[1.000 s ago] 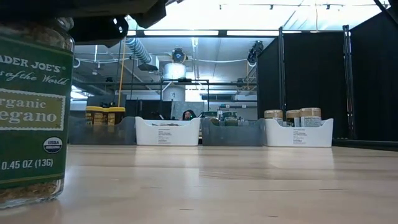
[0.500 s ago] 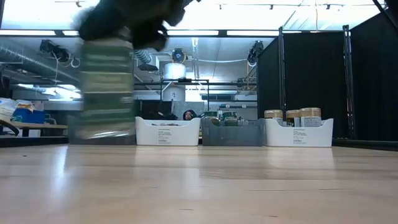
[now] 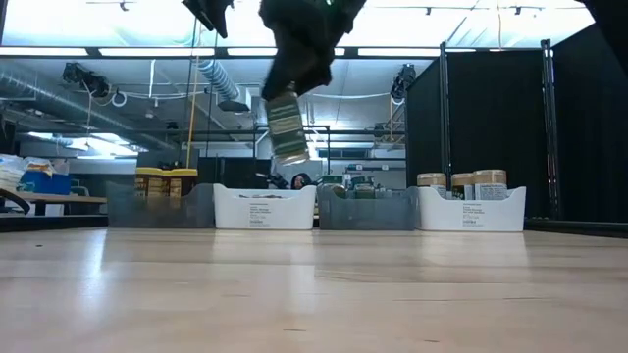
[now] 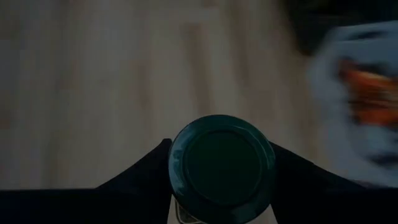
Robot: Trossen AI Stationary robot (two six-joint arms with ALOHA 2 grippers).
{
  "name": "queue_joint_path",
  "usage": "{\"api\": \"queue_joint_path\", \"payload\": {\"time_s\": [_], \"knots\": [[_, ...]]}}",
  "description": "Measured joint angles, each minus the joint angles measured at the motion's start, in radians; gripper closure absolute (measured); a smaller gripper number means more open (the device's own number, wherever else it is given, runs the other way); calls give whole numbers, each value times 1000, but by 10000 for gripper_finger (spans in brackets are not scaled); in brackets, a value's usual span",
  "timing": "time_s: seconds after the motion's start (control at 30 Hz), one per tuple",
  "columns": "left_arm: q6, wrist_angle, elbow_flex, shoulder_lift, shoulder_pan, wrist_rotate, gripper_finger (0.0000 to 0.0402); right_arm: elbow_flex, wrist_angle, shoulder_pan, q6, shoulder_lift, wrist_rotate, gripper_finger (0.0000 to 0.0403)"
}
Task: Sort spices by type
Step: Put the green seasoning bottle into the right black bin
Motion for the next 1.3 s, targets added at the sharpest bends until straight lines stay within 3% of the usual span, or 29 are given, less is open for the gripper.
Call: {"api": "queue_joint_path", "payload": {"time_s": [0.37,0.57,0.8,1.0,1.3], "knots": [[-10,10,0,0,0,9,55,-46,-59,-313,-34,-129,46,192],[-33,11,0,0,0,27,55,-290,50,-440,-20,-247,92,192],[-88,19,0,0,0,47,55,-653,406,-567,7,-406,95,192],[-172,50,0,0,0,127,55,-764,484,-627,-12,-443,67,192],[-191,62,1,17,-3,268,55,-820,583,-631,-34,-374,32,192]]}}
